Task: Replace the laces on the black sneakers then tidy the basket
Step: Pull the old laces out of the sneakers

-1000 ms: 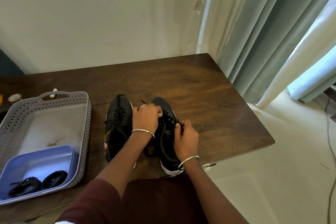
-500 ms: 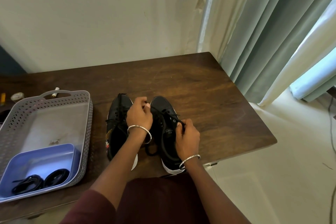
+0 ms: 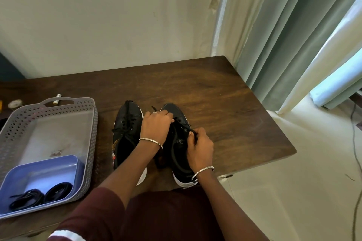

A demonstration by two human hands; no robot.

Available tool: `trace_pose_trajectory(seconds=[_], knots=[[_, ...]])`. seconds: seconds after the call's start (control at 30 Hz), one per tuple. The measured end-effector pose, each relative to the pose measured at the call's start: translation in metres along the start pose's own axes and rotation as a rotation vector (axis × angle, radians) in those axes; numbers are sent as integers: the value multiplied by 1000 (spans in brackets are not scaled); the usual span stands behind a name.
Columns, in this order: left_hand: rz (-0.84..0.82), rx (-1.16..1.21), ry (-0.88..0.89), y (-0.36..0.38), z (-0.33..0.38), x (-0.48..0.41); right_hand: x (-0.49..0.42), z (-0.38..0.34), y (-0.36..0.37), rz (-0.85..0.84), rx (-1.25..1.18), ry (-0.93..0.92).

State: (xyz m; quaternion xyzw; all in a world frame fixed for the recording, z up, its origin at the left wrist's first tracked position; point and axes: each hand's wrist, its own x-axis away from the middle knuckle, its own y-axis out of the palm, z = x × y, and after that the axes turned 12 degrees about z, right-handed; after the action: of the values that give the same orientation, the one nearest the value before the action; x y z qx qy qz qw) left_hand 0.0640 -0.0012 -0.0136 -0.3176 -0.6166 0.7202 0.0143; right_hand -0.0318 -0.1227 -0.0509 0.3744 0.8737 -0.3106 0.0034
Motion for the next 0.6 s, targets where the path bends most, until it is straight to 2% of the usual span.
trace_pose_trajectory(seconds=[0.07, 0.1, 0.17, 0.23, 0.27, 0.3, 0.4, 0.47, 0.53, 0.6], knots=[[36, 58, -78, 4, -3, 2, 0, 0, 0, 6, 1, -2], [53, 137, -189, 6, -3, 3, 0, 1, 0, 8, -2, 1], [104, 440, -560, 6, -1, 4, 0, 1, 0, 9, -6, 9], [154, 907, -1075, 1, -1, -1, 0, 1, 0, 10, -7, 9], [174, 1083, -1268, -1, -3, -2, 0, 1, 0, 9, -8, 9], [179, 1164, -1372, -3, -6, -2, 0, 1, 0, 8, -8, 10], [185, 1147, -1424, -10, -8, 3, 0, 1, 1, 12, -18, 10], [168, 978, -1349, -14, -4, 12, 1, 1, 1, 14, -21, 15], [166, 683, -1135, -23, 6, 25, 1, 0, -1, 17, -25, 18], [220, 576, -859, -30, 20, 39, 1, -1, -2, 14, -31, 16]])
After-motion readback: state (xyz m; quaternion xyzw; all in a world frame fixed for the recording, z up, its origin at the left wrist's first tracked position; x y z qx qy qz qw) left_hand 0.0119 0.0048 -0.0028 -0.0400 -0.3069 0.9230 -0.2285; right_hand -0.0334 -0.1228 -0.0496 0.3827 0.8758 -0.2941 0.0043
